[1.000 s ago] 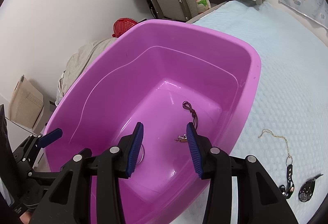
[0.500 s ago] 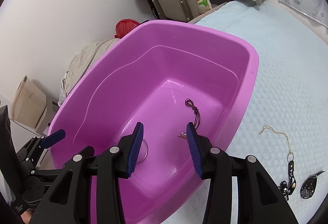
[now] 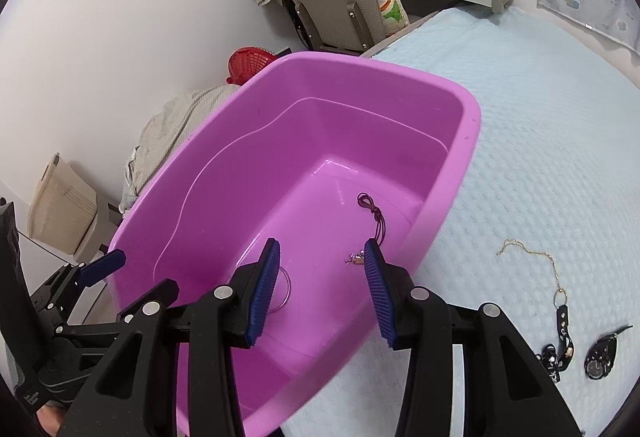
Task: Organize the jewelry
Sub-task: 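Move both open tools from the tub back over the remaining jewelry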
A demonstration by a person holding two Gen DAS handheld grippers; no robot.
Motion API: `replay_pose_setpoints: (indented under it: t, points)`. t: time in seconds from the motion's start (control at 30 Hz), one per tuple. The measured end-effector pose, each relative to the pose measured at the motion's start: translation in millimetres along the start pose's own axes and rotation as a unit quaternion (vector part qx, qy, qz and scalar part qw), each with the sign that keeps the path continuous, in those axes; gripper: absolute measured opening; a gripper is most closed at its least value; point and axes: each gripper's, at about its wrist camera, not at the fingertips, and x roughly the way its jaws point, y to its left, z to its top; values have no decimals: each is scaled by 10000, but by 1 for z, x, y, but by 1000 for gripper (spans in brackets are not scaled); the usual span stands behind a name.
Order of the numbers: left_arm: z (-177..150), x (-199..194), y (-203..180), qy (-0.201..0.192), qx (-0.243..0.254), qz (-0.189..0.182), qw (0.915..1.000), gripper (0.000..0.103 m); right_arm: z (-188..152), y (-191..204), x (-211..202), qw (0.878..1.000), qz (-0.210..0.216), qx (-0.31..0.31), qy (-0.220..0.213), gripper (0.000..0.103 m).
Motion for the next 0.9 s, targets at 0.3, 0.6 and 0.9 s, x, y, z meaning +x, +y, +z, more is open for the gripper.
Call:
replay_pose_setpoints:
  t: [0.3,0.6,0.9]
  points:
    - [-15,-23,-19,-70,100,-273,9996,87,-27,-19,-47,9991,119,192,-347,43]
    - [-44,-53,-55,-247,470,-567,9970,87,-84,-67,-102,9960,42,624,-632,43]
    - [-83,-76,-97,-444,966,-848,9907,87,-163,-120,-145,9899,-390,1122,-780,45]
